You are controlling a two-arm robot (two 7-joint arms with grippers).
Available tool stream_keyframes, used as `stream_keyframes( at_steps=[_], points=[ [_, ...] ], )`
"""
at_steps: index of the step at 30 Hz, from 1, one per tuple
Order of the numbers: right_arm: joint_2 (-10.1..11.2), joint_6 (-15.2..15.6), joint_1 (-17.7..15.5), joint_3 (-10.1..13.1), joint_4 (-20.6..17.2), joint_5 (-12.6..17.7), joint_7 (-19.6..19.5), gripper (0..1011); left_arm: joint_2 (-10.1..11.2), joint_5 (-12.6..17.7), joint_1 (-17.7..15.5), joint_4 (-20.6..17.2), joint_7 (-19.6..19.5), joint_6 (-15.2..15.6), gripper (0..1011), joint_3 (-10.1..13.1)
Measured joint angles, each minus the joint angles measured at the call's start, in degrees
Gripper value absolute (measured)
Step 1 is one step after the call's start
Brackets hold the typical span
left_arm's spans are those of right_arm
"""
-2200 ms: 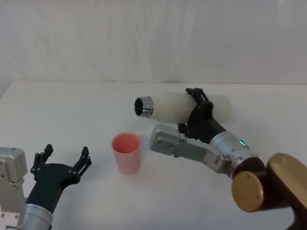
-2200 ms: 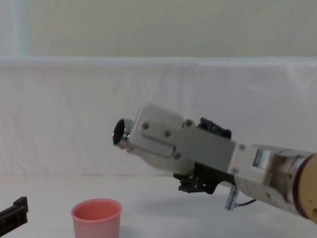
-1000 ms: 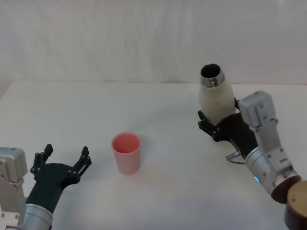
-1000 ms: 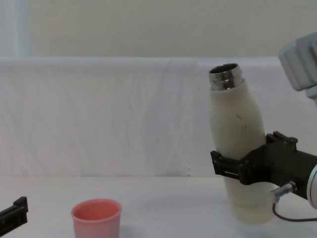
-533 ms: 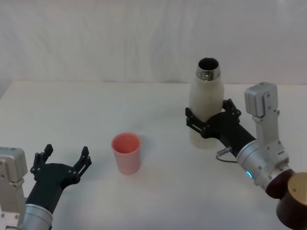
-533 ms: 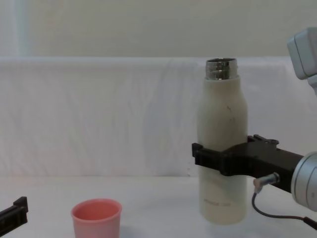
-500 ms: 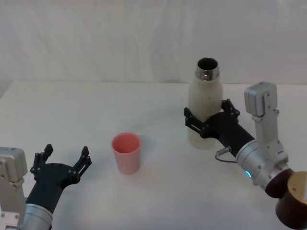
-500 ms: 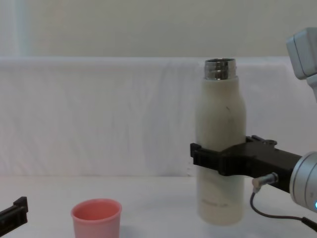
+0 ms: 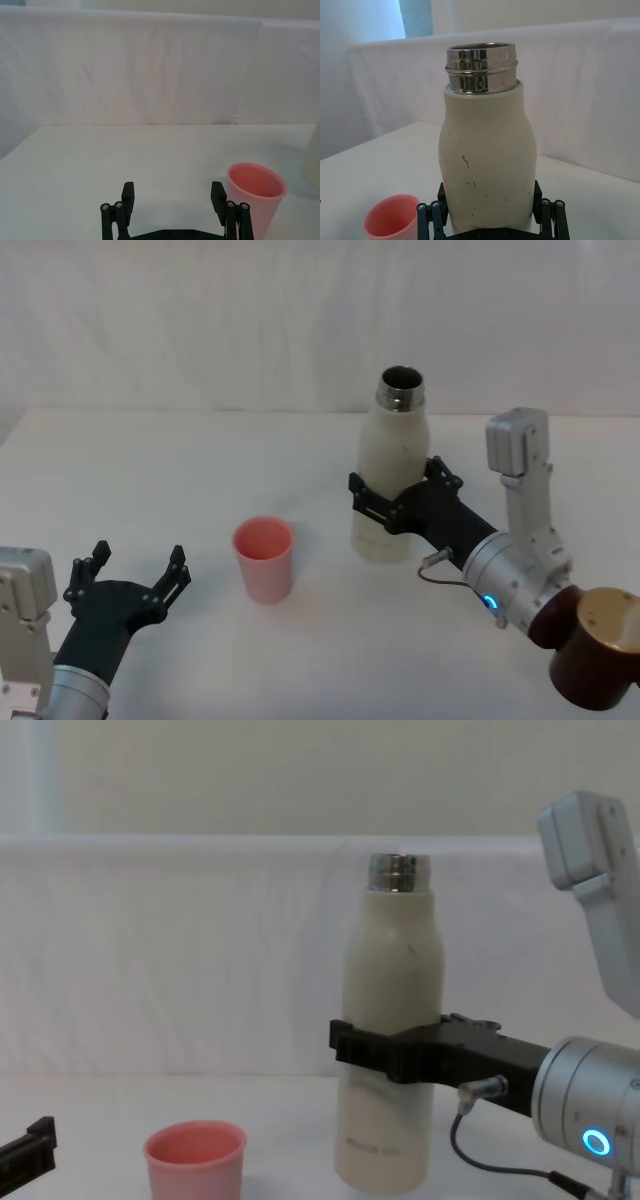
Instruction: Grasp the thermos with one hand and pour water into the cup lid.
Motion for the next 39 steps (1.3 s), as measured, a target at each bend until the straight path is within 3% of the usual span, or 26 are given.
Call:
stream_keyframes(
  at_steps=[13,39],
  points=[
    [0.0,-0.5,1.3,-2.0,2.7,1.7,-0.9,958,0.0,0.0,0.0,0.0,0.0,0.0,1001,0.0],
    [2.2,-2.7,2.6,-6.0,6.3,3.4,-3.5,958,0.0,0.0,0.0,0.0,0.0,0.0,1001,0.0]
  ],
)
